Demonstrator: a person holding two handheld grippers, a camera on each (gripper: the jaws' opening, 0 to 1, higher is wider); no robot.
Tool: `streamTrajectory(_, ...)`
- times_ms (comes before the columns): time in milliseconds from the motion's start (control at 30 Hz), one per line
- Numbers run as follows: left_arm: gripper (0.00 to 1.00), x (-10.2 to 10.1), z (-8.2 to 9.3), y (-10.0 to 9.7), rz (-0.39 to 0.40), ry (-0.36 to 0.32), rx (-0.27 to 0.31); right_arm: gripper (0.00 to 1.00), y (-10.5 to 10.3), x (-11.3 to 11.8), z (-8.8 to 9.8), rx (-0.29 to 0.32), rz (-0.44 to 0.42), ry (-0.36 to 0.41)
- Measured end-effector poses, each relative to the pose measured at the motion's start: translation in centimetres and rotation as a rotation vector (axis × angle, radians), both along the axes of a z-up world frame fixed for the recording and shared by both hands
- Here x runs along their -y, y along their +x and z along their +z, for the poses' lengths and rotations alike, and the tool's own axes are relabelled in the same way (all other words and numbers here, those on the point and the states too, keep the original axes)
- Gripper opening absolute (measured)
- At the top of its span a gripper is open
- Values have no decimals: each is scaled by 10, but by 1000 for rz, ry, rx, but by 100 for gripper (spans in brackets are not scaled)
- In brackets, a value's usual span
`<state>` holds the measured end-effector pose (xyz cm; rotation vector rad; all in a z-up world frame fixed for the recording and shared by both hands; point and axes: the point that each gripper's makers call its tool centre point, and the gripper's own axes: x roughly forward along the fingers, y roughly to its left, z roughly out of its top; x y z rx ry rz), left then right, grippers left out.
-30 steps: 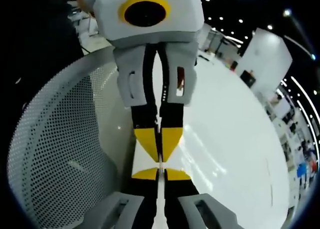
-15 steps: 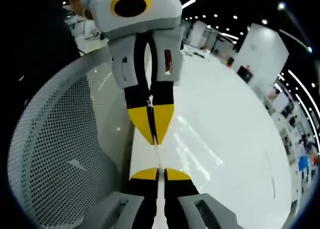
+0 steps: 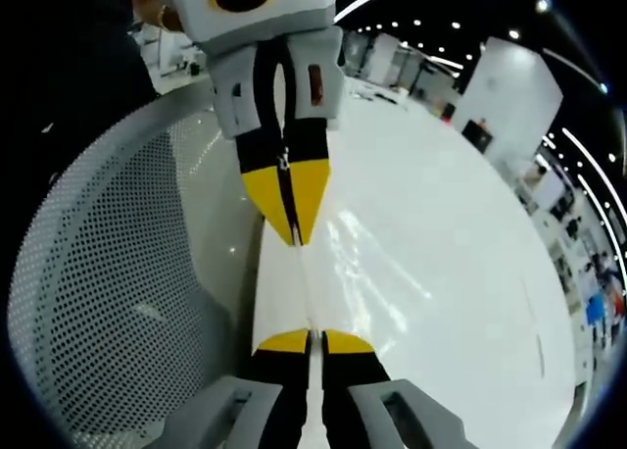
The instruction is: Open the resealable bag by pulling the two sides of the seal apart until the entire bag opening is separated and visibly accessible.
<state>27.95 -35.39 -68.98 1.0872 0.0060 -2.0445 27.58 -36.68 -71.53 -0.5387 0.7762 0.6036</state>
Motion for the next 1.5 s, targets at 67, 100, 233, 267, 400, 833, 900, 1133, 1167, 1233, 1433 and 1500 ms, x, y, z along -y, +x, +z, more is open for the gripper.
streamTrajectory(67,0,-1,1,1,-4,-1,7,0,-4,4,-4,-8,-11,-3)
streamTrajectory(100,0,-1,1,1,-5,-3,10,0,-6,5,-5,-10,-19,3)
streamTrajectory(233,0,-3,3,-2,-12,-5,12,0,-8,8,-5,-13,-24,5)
streamTrajectory(267,0,-3,3,-1,-5,-9,19,0,-10,11,-9,-20,-26,-5)
streamTrajectory(400,0,-7,1,-1,-1,9,12,0,-12,15,-13,-28,-32,3)
streamTrajectory(833,0,-19,2,-3,0,11,12,0,-29,34,-25,-49,-80,-7)
streamTrajectory(900,0,-20,1,-2,4,12,8,0,-32,36,-27,-53,-83,-8)
streamTrajectory(1133,0,-22,-1,-3,4,20,0,0,-38,40,-32,-67,-93,-13)
streamTrajectory(1167,0,-22,-1,-3,3,18,2,0,-39,41,-32,-68,-94,-17)
streamTrajectory(1233,0,-22,-1,-3,0,16,0,0,-41,43,-33,-74,-94,-25)
streamTrajectory(1433,0,-23,-2,-4,13,17,-16,0,-45,42,-36,-79,-104,-18)
streamTrajectory(1500,0,-23,-4,-6,13,20,-14,0,-47,40,-38,-104,-112,-5)
